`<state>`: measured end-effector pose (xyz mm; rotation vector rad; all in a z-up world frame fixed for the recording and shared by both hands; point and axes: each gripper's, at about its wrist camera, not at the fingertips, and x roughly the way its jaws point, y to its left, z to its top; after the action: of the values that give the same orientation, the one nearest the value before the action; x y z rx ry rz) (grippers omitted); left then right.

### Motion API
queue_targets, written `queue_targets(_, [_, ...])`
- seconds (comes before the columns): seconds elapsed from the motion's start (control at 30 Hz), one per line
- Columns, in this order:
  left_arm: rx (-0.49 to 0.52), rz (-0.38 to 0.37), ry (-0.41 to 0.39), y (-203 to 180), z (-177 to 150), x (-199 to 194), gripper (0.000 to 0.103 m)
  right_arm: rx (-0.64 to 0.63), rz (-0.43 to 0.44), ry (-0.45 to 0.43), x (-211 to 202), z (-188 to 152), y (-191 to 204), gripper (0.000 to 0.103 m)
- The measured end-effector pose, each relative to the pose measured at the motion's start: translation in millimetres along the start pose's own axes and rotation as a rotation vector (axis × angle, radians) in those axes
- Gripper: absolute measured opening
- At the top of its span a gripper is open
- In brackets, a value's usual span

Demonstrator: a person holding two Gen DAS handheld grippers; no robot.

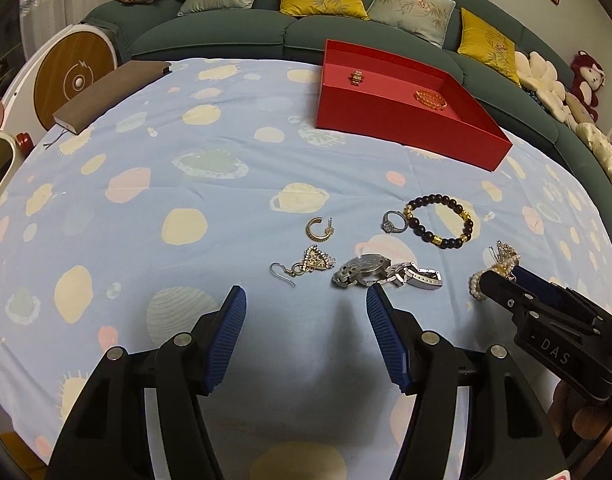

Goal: Organize jewelry
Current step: 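Lower the right gripper onto the pearl necklace and close it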

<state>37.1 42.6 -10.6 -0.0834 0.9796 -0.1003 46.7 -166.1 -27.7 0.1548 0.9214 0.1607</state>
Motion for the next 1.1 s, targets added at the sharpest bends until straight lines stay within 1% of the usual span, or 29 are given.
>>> queue_targets(0.13, [-0.011, 0.002, 0.0, 7.0, -0.4, -1.7, 0.06, -0.013, -0.019, -0.015, 3.1, 1.8, 3.5, 0.048])
queue_targets(0.17, [-0.014, 0.002, -0.002, 8.4, -0.5, -2.4, 0.06, -0.02, -0.028, -0.019, 3.8, 1.9, 4.7, 0.045])
queue_targets(0.23, [-0.019, 0.003, -0.006, 10.8, -0.4, -3.7, 0.06, -0.028, -0.04, -0.026, 4.3, 2.1, 6.8, 0.043])
queue_targets(0.33, [-0.027, 0.003, -0.012, 14.2, 0.0, -6.0, 0.06, -0.014, -0.031, -0.023, 1.9, 2.7, 9.2, 0.033])
queue_targets(0.43, [-0.037, 0.001, -0.016, 16.5, 0.8, -7.2, 0.06, -0.004, -0.017, -0.008, -1.1, 0.1, 12.1, 0.032])
queue_targets(0.57, [-0.041, -0.004, -0.015, 16.0, 1.2, -7.5, 0.06, 0.002, -0.001, -0.001, 0.3, -3.3, 15.4, 0.033])
queue_targets(0.67, [-0.036, -0.006, -0.016, 14.6, 1.8, -7.6, 0.06, 0.038, 0.015, 0.001, 2.8, -1.2, 13.3, 0.034])
queue_targets(0.7, [-0.035, -0.007, -0.016, 14.0, 1.7, -7.7, 0.06, 0.046, 0.018, 0.001, 3.7, 0.4, 12.6, 0.034])
queue_targets(0.73, [-0.035, -0.007, -0.015, 13.6, 1.7, -7.5, 0.06, 0.052, 0.021, 0.0, 4.5, 1.3, 13.0, 0.037])
queue_targets(0.77, [-0.035, -0.01, -0.015, 13.2, 1.7, -7.2, 0.06, 0.051, 0.022, -0.003, 5.3, 2.1, 14.3, 0.04])
queue_targets(0.83, [-0.033, -0.018, -0.013, 11.9, 1.4, -6.9, 0.06, 0.034, 0.008, -0.013, 7.6, 3.8, 18.3, 0.043])
queue_targets(0.93, [-0.014, -0.03, -0.007, 6.4, 0.9, -4.6, 0.06, -0.006, -0.016, -0.034, 10.8, 5.5, 23.1, 0.042])
queue_targets(1.03, [0.004, -0.057, 0.005, -0.7, 1.3, -1.3, 0.06, -0.017, -0.016, -0.04, 10.4, 7.0, 22.4, 0.035])
queue_targets(1.07, [0.012, -0.066, 0.012, -3.7, 1.7, 0.4, 0.06, -0.02, -0.017, -0.046, 8.8, 7.3, 22.4, 0.03])
queue_targets(1.1, [0.014, -0.073, 0.018, -6.6, 1.9, 2.1, 0.06, -0.025, -0.019, -0.051, 6.6, 7.9, 22.5, 0.028])
